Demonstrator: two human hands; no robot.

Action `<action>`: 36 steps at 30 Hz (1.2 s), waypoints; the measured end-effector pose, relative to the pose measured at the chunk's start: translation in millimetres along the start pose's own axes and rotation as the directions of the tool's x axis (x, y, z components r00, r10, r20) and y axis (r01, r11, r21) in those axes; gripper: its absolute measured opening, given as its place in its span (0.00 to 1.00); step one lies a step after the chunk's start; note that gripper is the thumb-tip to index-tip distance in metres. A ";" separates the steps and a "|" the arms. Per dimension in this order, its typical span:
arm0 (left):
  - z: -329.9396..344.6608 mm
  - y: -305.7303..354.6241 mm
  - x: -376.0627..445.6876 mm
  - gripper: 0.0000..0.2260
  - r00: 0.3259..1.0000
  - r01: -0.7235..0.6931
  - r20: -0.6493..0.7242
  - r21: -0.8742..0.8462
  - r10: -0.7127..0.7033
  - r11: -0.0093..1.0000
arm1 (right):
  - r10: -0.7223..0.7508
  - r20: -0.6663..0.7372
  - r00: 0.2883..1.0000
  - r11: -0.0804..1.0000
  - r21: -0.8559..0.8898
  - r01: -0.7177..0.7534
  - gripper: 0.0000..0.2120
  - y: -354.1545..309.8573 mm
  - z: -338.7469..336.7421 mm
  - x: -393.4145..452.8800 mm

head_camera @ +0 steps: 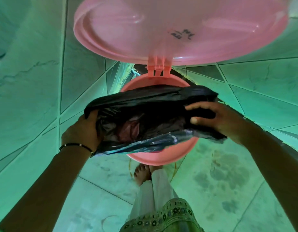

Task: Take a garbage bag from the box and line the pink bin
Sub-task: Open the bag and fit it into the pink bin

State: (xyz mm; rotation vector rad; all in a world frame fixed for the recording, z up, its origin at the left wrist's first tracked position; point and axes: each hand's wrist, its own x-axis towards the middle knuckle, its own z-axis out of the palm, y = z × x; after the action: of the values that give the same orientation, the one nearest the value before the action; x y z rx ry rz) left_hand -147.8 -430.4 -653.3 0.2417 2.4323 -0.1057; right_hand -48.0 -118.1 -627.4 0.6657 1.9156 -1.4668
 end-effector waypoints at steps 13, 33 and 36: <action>6.5 16.2 -2.0 0.20 0.987 0.005 -0.159 -0.095 -0.020 0.995 | -0.106 -0.525 0.845 0.737 -0.612 -0.288 0.14 36.9 -9.2 -1.5; -6.5 56.5 65.8 0.21 0.963 0.001 -0.237 -0.467 -0.127 0.884 | -0.188 -0.544 0.817 0.926 -0.376 -0.038 0.25 22.1 -10.4 77.0; -5.4 52.5 84.8 0.21 0.981 0.015 -0.167 -0.450 -0.101 0.893 | -0.219 -0.501 0.837 0.909 -0.417 -0.011 0.26 23.2 -20.3 94.3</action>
State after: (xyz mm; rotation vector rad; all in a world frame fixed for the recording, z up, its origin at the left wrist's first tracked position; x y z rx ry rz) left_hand -204.3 -365.9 -704.5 -0.0337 2.5674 0.4695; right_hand -98.6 -91.0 -708.3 0.8421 2.6330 -0.9326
